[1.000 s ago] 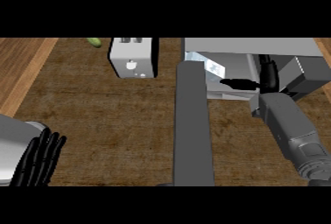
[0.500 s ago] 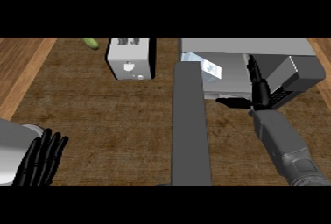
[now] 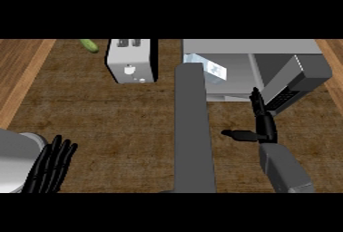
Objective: Pick up the milk, place it into the microwave and close the microwave
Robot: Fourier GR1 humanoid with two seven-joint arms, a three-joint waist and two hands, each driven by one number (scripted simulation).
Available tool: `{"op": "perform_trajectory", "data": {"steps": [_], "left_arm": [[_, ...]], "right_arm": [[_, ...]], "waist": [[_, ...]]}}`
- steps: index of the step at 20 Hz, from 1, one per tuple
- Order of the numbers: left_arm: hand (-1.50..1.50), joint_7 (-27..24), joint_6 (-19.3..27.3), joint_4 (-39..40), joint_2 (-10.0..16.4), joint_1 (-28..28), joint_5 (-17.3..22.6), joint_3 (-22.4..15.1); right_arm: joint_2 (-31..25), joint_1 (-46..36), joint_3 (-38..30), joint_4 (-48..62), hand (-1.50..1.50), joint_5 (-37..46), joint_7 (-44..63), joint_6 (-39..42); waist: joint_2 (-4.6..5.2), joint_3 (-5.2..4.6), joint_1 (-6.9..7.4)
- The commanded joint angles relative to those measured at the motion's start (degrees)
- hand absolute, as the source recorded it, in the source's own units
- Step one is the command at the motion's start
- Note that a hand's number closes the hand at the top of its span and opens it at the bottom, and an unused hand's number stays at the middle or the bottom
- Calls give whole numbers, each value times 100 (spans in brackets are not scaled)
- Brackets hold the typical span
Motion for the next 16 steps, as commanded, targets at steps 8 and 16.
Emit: {"op": "perform_trajectory", "data": {"steps": [8, 16], "left_arm": [[150, -7, -738, 438, 441, -242, 42, -485], [150, -109, -734, 1679, 159, -1400, -85, -548]], "right_arm": [[330, 1548, 225, -715, -150, -278, -646, 1206], [73, 2904, 550, -2075, -150, -441, -885, 1895]], "waist": [[-2, 6, -86], [18, 6, -98]]}}
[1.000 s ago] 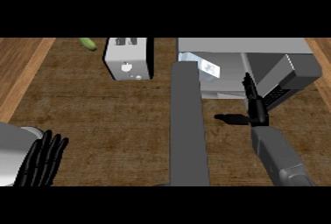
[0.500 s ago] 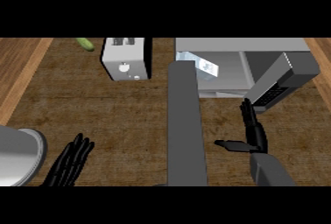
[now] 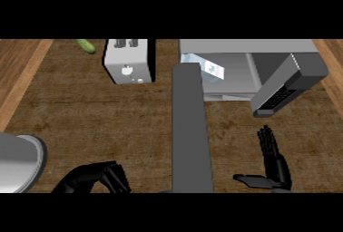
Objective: Pick up the milk, place it into the microwave and close the microwave
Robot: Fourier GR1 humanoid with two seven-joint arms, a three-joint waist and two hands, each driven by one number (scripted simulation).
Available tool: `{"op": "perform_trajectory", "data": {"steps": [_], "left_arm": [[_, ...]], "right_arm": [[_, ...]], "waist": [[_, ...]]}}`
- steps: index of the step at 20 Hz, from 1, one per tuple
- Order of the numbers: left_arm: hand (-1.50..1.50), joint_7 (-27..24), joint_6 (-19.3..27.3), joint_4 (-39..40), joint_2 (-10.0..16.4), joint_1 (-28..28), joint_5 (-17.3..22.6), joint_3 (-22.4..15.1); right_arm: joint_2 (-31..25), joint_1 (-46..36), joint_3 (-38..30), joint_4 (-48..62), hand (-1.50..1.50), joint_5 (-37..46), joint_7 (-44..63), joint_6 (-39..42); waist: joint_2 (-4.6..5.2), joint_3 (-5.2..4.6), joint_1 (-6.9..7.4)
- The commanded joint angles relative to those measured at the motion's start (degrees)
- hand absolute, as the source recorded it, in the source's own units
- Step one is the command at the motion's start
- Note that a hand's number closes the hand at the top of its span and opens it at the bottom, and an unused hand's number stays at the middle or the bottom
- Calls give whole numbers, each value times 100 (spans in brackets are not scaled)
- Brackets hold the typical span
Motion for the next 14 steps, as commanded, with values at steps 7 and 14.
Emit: {"op": "perform_trajectory", "data": {"steps": [7, 14], "left_arm": [[150, 419, -174, 975, -209, -1235, -315, -445], [150, 1236, -663, 1686, -352, -2011, -322, -948]], "right_arm": [[-162, 1822, 305, -1763, -150, -397, -137, 794], [-317, 2555, 484, -2930, -150, -636, 244, 912]], "waist": [[24, 11, -14], [25, 8, -66]]}}
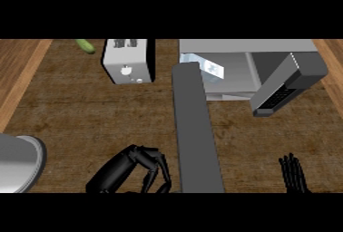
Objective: Pick up the milk, place it into the microwave and close the microwave
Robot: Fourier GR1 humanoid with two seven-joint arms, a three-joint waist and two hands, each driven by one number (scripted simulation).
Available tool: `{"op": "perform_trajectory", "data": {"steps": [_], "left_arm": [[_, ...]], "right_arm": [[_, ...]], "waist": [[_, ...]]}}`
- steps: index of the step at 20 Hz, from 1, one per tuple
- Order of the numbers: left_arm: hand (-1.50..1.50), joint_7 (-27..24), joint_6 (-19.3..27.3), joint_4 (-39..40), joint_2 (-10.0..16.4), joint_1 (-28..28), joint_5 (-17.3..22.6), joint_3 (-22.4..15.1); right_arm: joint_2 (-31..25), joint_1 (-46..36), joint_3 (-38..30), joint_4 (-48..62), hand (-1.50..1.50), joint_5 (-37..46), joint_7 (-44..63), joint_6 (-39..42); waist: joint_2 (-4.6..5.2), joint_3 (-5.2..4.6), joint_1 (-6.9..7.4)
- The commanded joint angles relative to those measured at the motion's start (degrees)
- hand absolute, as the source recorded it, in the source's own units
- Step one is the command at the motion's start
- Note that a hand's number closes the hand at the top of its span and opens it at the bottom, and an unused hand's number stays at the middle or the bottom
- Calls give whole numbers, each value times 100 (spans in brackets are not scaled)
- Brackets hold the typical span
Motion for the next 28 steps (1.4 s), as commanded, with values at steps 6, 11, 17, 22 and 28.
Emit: {"op": "perform_trajectory", "data": {"steps": [6, 11, 17, 22, 28], "left_arm": [[150, -487, 846, 1825, -147, -1379, -408, -1079], [150, -500, 2128, 2761, -149, -1876, -245, -2357], [150, -189, 2964, 3373, -149, -2664, 813, -3197], [150, -45, 3588, 3708, -149, -3519, 1565, -3201], [-150, -819, 4279, 4004, -148, -3829, 2460, -2961]], "right_arm": [[-247, 797, 166, -1210, -150, -359, 53, 546], [-453, 940, 288, -1422, -150, -538, -229, 925], [-753, 1157, 510, -2396, -150, -953, 164, 1293], [-673, 1409, 796, -3261, -150, -1200, 490, 1179], [-887, 1217, 951, -3692, -150, -1296, 810, 1104]], "waist": [[15, -3, -19], [31, 1, -151], [51, -8, -418], [70, -16, -657], [185, -28, -966]]}}
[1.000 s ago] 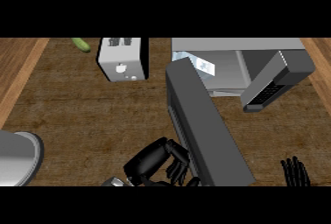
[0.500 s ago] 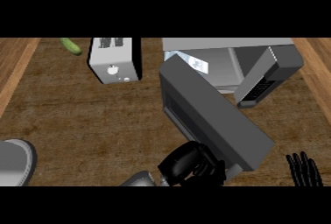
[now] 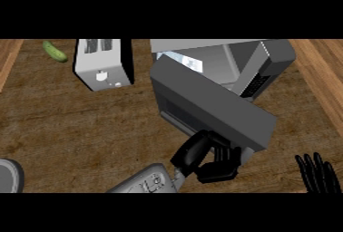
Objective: Pick up the milk, place it into the microwave and close the microwave
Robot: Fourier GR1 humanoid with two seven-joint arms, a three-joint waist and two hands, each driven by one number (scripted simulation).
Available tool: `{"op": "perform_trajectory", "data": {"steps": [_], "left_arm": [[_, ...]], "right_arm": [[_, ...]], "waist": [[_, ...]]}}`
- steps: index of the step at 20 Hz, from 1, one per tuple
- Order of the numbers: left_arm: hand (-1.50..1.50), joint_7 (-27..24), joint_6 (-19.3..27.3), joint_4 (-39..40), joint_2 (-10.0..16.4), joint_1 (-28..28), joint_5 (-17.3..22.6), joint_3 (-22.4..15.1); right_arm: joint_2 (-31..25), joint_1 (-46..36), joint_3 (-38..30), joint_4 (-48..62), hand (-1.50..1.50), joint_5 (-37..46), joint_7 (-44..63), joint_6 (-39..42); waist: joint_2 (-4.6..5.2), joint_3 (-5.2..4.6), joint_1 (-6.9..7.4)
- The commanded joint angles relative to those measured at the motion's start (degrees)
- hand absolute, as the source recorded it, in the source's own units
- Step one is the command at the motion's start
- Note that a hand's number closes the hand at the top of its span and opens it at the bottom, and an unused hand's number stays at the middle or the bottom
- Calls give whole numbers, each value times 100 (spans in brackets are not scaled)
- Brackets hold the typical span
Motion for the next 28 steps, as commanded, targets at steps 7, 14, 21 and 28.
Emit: {"op": "perform_trajectory", "data": {"steps": [7, 14, 21, 28], "left_arm": [[-150, -721, 1077, 767, -18, -802, 963, 380], [150, -1028, 1211, 1131, -19, -1374, 1768, 871], [150, -1417, 1196, 1699, -19, -1768, 2199, 1107], [150, -1604, 1122, 2190, -19, -2188, 2599, 1314]], "right_arm": [[-399, 82, 150, -814, -150, -436, 345, 430], [-572, 119, 249, -1197, -150, -725, 599, 548], [-760, 267, 309, -1540, -150, -968, 808, 668], [-886, 231, 261, -1818, -150, -1157, 918, 705]], "waist": [[130, -5, -435], [232, -8, -710], [311, 0, -998], [359, 12, -1169]]}}
